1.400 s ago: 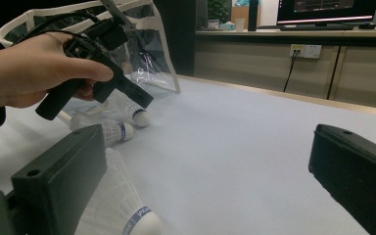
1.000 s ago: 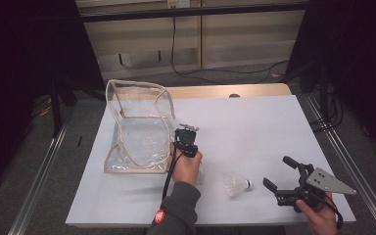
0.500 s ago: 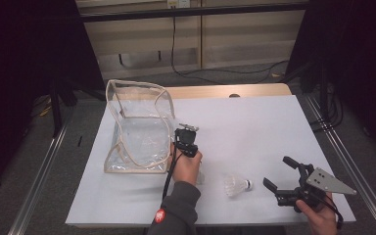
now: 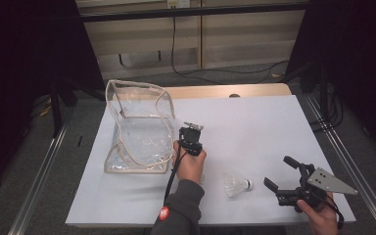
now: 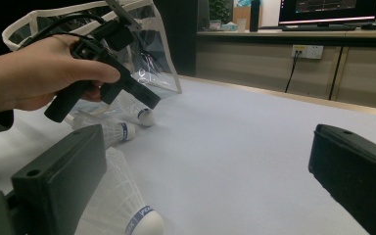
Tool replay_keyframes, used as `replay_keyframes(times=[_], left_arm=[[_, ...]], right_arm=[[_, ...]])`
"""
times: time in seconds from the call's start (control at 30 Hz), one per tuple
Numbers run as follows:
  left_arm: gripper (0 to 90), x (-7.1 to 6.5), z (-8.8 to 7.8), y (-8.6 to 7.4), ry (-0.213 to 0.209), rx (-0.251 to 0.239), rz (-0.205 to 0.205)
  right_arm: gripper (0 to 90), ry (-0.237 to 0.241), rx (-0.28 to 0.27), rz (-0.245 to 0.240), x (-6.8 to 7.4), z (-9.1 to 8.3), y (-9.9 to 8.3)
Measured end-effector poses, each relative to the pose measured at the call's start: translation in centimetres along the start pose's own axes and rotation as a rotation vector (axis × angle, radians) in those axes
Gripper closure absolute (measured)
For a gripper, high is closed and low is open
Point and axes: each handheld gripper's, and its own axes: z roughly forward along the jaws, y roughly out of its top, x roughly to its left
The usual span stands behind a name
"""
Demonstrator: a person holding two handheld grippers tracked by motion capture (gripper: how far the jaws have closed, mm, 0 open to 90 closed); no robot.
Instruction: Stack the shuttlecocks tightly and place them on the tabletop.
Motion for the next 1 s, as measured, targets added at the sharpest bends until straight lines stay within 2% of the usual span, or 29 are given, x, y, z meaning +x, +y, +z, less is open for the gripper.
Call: replay_keyframes(times=[0.07,0.13,0.23,0.3,0.43,0.63,0.8,0.9,1.0], left_arm=[[90.0,0.1,-0.3,0.0,0.016,0.003,-0.001],[90.0,0.2,-0.6,-0.1,0.044,0.019,0.017],[90.0,0.5,-0.8,-0.3,0.044,0.033,-0.010],[90.0,0.7,-0.8,-0.5,0.052,0.046,-0.006],[90.0,0.6,-0.6,-0.8,0.037,0.072,-0.008],[90.0,0.7,-0.2,-0.6,0.035,0.040,-0.016],[90.0,0.4,0.1,-0.3,0.007,0.017,-0.026],[90.0,0.0,0.5,-0.2,-0.022,0.026,-0.015],[90.0,-0.4,0.9,-0.1,-0.028,0.020,-0.002]], right_arm=[[0.1,0.000,-0.002,0.001,0.0,0.0,0.0],[0.1,0.000,0.003,0.000,0.1,0.0,0.0],[0.1,0.002,0.002,-0.003,0.2,0.0,0.0],[0.1,0.003,0.004,-0.005,0.2,0.1,-0.1],[0.1,0.002,0.002,-0.004,0.2,0.1,0.0],[0.1,0.004,0.002,-0.007,0.2,0.1,0.0],[0.1,0.003,0.001,-0.005,0.2,0.1,0.0],[0.1,0.004,0.000,-0.004,0.2,0.2,0.0],[0.1,0.005,0.003,-0.008,0.2,0.2,0.0]])
